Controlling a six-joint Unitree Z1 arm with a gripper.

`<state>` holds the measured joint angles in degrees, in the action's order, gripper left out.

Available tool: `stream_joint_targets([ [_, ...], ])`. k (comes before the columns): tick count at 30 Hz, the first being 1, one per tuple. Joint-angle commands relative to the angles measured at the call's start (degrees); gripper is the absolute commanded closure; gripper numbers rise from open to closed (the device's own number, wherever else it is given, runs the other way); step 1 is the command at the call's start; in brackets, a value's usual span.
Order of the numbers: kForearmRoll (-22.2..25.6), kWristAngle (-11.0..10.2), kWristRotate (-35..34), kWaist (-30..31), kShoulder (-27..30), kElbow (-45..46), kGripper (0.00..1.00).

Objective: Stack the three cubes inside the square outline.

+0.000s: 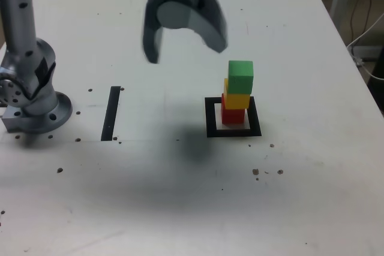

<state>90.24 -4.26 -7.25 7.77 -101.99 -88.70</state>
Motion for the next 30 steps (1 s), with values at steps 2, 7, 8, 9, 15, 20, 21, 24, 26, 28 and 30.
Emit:
stream_joint_targets([
  [2, -1.2, -0.3, -0.6, 0.0, 3.7, 7.8, 0.00],
  [7, -6.8, 0.2, -0.9, 0.0, 6.9, 19.1, 0.00],
  [8, -8.3, 0.5, -0.9, 0.0, 7.4, 21.5, 0.00],
  [9, -9.9, 0.8, -0.9, 0.0, 8.0, 24.0, 0.00],
  [15, -22.0, 3.0, -1.0, 0.0, 9.5, 37.8, 0.00],
  [20, -29.4, 4.1, -1.0, 0.0, 9.4, 45.0, 0.00],
  [21, -30.4, 4.3, -1.0, 0.0, 9.3, 46.0, 0.00],
  [24, -32.7, 4.8, -1.0, 0.0, 9.0, 48.0, 0.00],
  [26, -33.8, 5.0, -1.0, 0.0, 8.7, 48.9, 0.00],
  [28, -34.7, 5.2, -1.0, 0.0, 8.6, 49.5, 0.00],
  [30, -35.3, 5.4, -1.0, 0.0, 8.4, 49.9, 0.00],
])
